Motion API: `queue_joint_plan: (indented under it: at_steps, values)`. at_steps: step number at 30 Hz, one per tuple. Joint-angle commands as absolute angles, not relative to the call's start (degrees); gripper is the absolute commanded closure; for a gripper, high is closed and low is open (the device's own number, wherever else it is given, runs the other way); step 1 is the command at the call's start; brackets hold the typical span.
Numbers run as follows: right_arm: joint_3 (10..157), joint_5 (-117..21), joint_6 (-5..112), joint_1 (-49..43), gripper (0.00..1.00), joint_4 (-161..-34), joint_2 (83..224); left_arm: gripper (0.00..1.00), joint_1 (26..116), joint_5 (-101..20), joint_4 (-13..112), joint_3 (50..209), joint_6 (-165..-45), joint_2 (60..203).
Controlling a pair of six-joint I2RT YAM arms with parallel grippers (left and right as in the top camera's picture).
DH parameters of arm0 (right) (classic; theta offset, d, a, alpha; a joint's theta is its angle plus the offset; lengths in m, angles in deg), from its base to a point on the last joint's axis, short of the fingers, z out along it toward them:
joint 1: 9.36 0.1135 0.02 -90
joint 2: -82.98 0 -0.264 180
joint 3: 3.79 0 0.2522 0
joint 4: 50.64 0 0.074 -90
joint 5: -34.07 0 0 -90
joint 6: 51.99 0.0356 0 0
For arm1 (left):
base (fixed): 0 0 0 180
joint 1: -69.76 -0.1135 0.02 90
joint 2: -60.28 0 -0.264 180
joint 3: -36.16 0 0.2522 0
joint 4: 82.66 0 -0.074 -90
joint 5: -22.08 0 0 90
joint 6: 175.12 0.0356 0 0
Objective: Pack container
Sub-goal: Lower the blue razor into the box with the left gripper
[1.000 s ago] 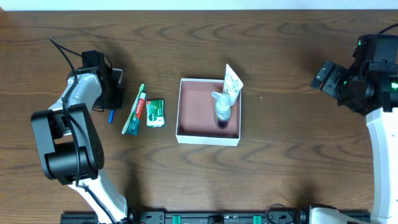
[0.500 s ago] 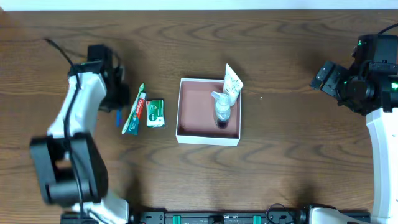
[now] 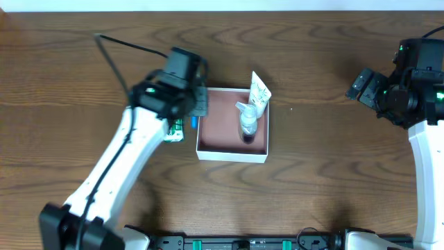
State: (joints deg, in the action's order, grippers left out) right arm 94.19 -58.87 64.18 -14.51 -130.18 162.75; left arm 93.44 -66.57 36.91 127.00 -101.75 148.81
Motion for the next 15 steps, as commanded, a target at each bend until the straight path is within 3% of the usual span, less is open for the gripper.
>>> queue_joint_plan:
  at_steps: [1,13,15]
  values:
    - [94.28,-58.89,64.09,-14.97,0.01,-130.20,162.73,0.94,96.35,-67.08,38.98,125.84,-107.30,152.55]
    - [94.28,-58.89,64.09,-14.97,0.01,-130.20,162.73,0.93,98.84,-69.09,41.69,125.84,-107.52,164.96]
    - [94.28,-58.91,64.09,-14.97,0.01,-130.20,162.73,0.89,98.84,-70.55,41.93,125.84,-107.49,166.51]
